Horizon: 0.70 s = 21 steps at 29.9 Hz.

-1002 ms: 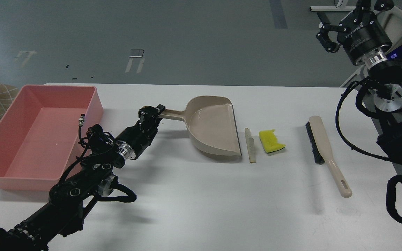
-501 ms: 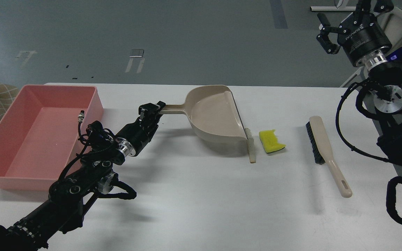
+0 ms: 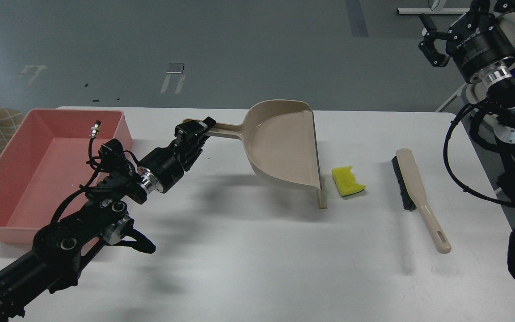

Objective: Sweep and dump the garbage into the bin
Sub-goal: 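Lower the dustpan flat and reach the right gripper toward the brush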

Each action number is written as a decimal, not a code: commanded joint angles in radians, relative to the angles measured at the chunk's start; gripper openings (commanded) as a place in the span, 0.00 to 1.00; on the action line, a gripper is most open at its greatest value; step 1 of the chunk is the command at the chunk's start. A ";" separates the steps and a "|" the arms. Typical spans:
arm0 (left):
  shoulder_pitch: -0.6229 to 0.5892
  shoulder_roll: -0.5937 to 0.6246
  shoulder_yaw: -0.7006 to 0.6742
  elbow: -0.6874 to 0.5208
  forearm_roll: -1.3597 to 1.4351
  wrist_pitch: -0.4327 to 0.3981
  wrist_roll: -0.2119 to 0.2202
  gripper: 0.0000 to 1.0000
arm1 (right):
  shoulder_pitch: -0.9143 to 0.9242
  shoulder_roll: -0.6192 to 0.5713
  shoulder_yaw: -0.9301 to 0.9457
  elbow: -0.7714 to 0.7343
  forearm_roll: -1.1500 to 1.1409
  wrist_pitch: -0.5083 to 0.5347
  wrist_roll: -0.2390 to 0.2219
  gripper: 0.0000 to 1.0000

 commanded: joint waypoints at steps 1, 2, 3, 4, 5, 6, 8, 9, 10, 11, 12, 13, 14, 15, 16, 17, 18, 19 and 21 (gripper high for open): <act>0.007 0.036 0.002 -0.016 0.000 -0.010 -0.011 0.12 | -0.029 -0.067 -0.003 0.062 0.000 0.000 0.000 1.00; 0.010 0.036 0.003 -0.018 0.000 -0.010 -0.009 0.12 | -0.052 -0.089 -0.003 0.097 -0.002 0.000 0.000 1.00; 0.012 0.036 0.003 -0.018 0.000 -0.010 -0.009 0.12 | -0.068 -0.103 -0.005 0.120 -0.003 0.000 0.000 1.00; 0.012 0.036 0.005 -0.018 0.003 -0.010 -0.009 0.12 | -0.091 -0.124 -0.005 0.155 -0.006 0.000 -0.001 1.00; 0.014 0.034 0.006 -0.016 0.006 -0.010 -0.009 0.12 | -0.133 -0.171 -0.005 0.216 -0.014 0.000 -0.006 1.00; 0.014 0.034 0.012 -0.018 0.008 -0.009 -0.009 0.12 | -0.153 -0.201 -0.006 0.246 -0.016 0.000 -0.008 1.00; 0.012 0.040 0.048 -0.018 0.011 -0.006 -0.013 0.12 | -0.203 -0.281 -0.015 0.316 -0.023 0.000 -0.009 1.00; 0.012 0.044 0.063 -0.018 0.017 -0.003 -0.014 0.12 | -0.216 -0.323 -0.049 0.356 -0.054 0.000 -0.008 1.00; 0.014 0.047 0.066 -0.018 0.023 -0.001 -0.017 0.12 | -0.217 -0.345 -0.070 0.376 -0.075 0.000 -0.008 1.00; 0.014 0.047 0.066 -0.018 0.029 -0.001 -0.020 0.12 | -0.215 -0.365 -0.090 0.392 -0.103 0.000 -0.008 1.00; 0.014 0.045 0.066 -0.016 0.035 -0.001 -0.020 0.12 | -0.215 -0.409 -0.128 0.415 -0.158 0.000 -0.008 1.00; 0.014 0.045 0.066 -0.016 0.035 0.000 -0.020 0.12 | -0.217 -0.461 -0.167 0.427 -0.214 0.000 -0.008 1.00; 0.014 0.045 0.066 -0.016 0.035 0.000 -0.020 0.12 | -0.217 -0.486 -0.188 0.432 -0.239 0.000 -0.008 1.00; 0.014 0.044 0.066 -0.016 0.035 0.000 -0.020 0.12 | -0.213 -0.530 -0.236 0.451 -0.296 0.000 -0.008 1.00; 0.014 0.042 0.066 -0.016 0.035 0.000 -0.020 0.12 | -0.210 -0.549 -0.260 0.464 -0.325 0.000 -0.009 1.00; 0.014 0.044 0.066 -0.016 0.035 0.000 -0.020 0.12 | -0.207 -0.566 -0.280 0.479 -0.354 0.000 -0.008 1.00; 0.015 0.044 0.066 -0.016 0.032 0.000 -0.025 0.12 | -0.195 -0.593 -0.316 0.511 -0.415 0.000 -0.008 1.00; 0.015 0.045 0.066 -0.016 0.032 0.000 -0.034 0.12 | -0.197 -0.616 -0.327 0.549 -0.463 0.000 -0.008 1.00; 0.015 0.045 0.069 -0.016 0.032 0.000 -0.043 0.12 | -0.200 -0.662 -0.330 0.646 -0.517 0.000 -0.006 1.00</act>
